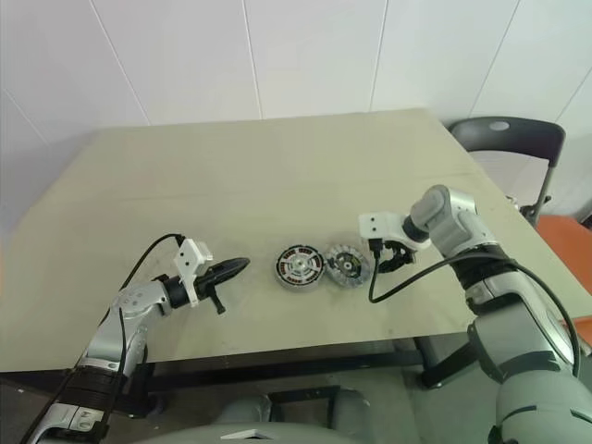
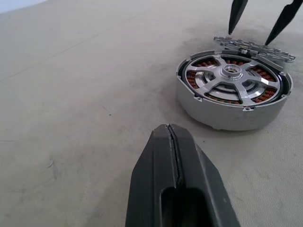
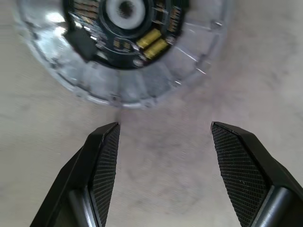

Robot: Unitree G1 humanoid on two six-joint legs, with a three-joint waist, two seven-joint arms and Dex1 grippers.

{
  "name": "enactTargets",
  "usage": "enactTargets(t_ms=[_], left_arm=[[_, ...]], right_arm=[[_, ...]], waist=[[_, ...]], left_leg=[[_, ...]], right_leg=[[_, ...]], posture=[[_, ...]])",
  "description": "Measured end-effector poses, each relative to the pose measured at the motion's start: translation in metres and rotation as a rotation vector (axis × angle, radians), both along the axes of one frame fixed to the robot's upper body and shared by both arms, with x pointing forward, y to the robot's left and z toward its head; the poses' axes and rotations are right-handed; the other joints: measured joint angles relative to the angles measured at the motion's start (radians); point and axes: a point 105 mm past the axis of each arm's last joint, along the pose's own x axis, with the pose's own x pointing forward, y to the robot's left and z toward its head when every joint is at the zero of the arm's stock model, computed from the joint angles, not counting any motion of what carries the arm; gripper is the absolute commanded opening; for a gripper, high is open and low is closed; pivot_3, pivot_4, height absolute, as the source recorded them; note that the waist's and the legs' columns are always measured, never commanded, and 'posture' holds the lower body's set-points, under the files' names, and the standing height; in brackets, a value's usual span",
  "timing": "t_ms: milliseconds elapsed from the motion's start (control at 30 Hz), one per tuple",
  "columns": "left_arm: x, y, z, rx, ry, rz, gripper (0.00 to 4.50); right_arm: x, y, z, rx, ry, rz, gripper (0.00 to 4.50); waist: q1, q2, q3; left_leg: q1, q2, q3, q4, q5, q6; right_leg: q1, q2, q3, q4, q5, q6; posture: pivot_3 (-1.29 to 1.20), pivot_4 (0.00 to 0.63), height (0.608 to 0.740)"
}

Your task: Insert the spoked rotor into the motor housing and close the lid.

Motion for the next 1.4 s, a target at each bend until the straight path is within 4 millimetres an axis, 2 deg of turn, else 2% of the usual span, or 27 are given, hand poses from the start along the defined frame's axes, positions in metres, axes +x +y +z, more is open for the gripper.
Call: enactTargets(t_ms=[267,300,1000,1200,1400], left_arm=[[0.000,0.000,0.000,0.001,-0.001,0.007,0.00],[0.000,0.000,0.000,0.001,-0.001,0.007,0.00],[0.004,-0.005,0.004,0.003,-0.018,-0.001,0.00],[0.020,-0.036,0.034,-0.073,-0.104,-0.079,0.00],[0.033,-0.085,0.034,-0.111,-0.069,-0.205,0.00]], right_arm=[[-0.015,0.004,-0.005,0.024,0.080,0.012,0.22],[-0.017,0.005,-0.006,0.026,0.087,0.012,0.05],[-0.021,0.009,-0.008,0.087,0.119,-0.034,0.05],[-0.021,0.010,-0.009,0.090,0.117,-0.029,0.05],[-0.021,0.013,-0.010,0.099,0.121,-0.022,0.05]], waist=[[-0.001,-0.005,-0.003],[-0.001,-0.005,-0.004],[-0.002,-0.006,-0.005],[-0.003,-0.007,-0.005],[-0.006,-0.008,-0.005]], left_leg=[[0.001,0.000,0.000,0.000,0.000,0.000],[0.001,0.001,0.000,0.000,0.000,0.000],[0.001,0.001,0.000,0.001,0.000,0.000],[0.002,0.001,0.000,0.003,0.000,0.000],[0.006,0.001,0.000,0.003,0.000,0.000]], right_leg=[[0.000,0.000,0.000,0.000,0.000,0.000],[0.001,0.000,0.000,0.001,0.000,0.000],[0.001,0.001,0.000,0.001,0.000,0.000],[0.002,0.002,0.000,0.001,0.001,0.000],[0.007,0.004,0.000,0.001,0.001,0.000]], posture=[[0.00,0.000,0.740],[0.00,0.000,0.740],[0.00,0.000,0.740],[0.00,0.000,0.740],[0.00,0.000,0.740]])
